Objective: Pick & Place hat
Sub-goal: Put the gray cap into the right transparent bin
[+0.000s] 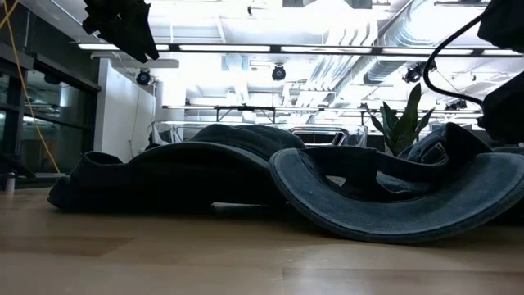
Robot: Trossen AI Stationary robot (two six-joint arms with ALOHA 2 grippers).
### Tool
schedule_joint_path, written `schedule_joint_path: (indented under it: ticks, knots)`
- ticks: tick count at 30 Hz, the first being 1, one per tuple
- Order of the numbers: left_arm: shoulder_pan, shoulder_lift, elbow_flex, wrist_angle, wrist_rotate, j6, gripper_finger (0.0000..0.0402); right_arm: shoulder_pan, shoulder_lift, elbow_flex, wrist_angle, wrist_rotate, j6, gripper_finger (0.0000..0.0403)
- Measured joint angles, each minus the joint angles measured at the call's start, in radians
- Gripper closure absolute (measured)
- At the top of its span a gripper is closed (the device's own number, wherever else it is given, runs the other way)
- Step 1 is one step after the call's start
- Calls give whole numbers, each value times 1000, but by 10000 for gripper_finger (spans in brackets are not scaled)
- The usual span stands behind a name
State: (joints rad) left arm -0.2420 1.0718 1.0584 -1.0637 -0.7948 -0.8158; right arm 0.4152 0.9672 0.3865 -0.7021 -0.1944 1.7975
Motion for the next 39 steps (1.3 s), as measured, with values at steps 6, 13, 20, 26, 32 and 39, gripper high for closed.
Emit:
schedule_joint_path:
  ticks: [6, 13, 20, 26, 32, 39]
  knots:
    - [0, 0, 0, 0, -1, 0, 190, 0, 0, -10, 28, 1, 9, 221]
    - [0, 0, 0, 26, -2, 11, 190, 0, 0, -10, 29, 1, 9, 362]
    - [0, 0, 0, 49, -2, 27, 190, 0, -1, -10, 54, 1, -19, 397]
    - [0, 0, 0, 51, 1, 27, 190, 0, -36, 6, 72, 48, -17, 399]
    - [0, 0, 0, 54, 8, 27, 190, 0, -74, 131, -136, 97, -43, 400]
    - [0, 0, 0, 101, 9, 27, 190, 0, -84, 344, -389, 214, -96, 402]
